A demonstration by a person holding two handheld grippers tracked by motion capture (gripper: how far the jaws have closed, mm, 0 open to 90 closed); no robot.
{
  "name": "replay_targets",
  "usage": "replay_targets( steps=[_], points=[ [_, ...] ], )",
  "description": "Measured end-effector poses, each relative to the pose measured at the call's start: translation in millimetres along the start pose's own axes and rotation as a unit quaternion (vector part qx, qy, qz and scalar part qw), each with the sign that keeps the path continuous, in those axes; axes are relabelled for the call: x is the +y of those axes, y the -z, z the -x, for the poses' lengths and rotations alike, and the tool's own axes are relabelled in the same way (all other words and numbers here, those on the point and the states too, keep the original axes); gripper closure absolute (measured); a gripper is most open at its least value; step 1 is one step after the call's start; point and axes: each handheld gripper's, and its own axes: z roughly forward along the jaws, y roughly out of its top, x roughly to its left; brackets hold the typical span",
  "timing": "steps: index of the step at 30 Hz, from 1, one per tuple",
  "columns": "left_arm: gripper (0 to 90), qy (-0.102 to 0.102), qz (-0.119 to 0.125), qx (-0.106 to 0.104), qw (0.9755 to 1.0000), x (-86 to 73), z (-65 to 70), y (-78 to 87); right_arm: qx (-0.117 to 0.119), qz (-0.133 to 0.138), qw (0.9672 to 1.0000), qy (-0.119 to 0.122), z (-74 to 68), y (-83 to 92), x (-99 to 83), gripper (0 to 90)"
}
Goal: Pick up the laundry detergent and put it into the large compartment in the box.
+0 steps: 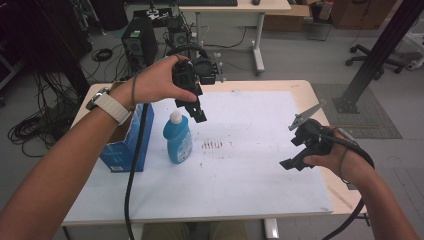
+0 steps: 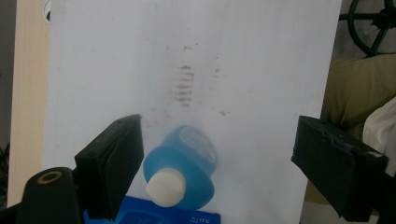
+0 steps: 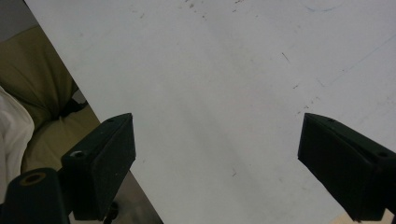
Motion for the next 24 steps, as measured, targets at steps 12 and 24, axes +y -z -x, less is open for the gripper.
replay_targets(
  steps=[12, 24],
  points=[
    [12.7, 0.024, 0.005, 0.009, 0.9997, 1.5, -1.8, 4.4, -0.001, 0.003, 1.0000, -0.002, 1.5, 1.5, -2.3, 11.6],
    [10.1, 0.075, -0.002, 0.031, 0.9967, -1.7, -5.0, 9.0, 0.000, 0.004, 1.0000, 0.001, 1.6, 1.7, -0.9, 11.6]
  ],
)
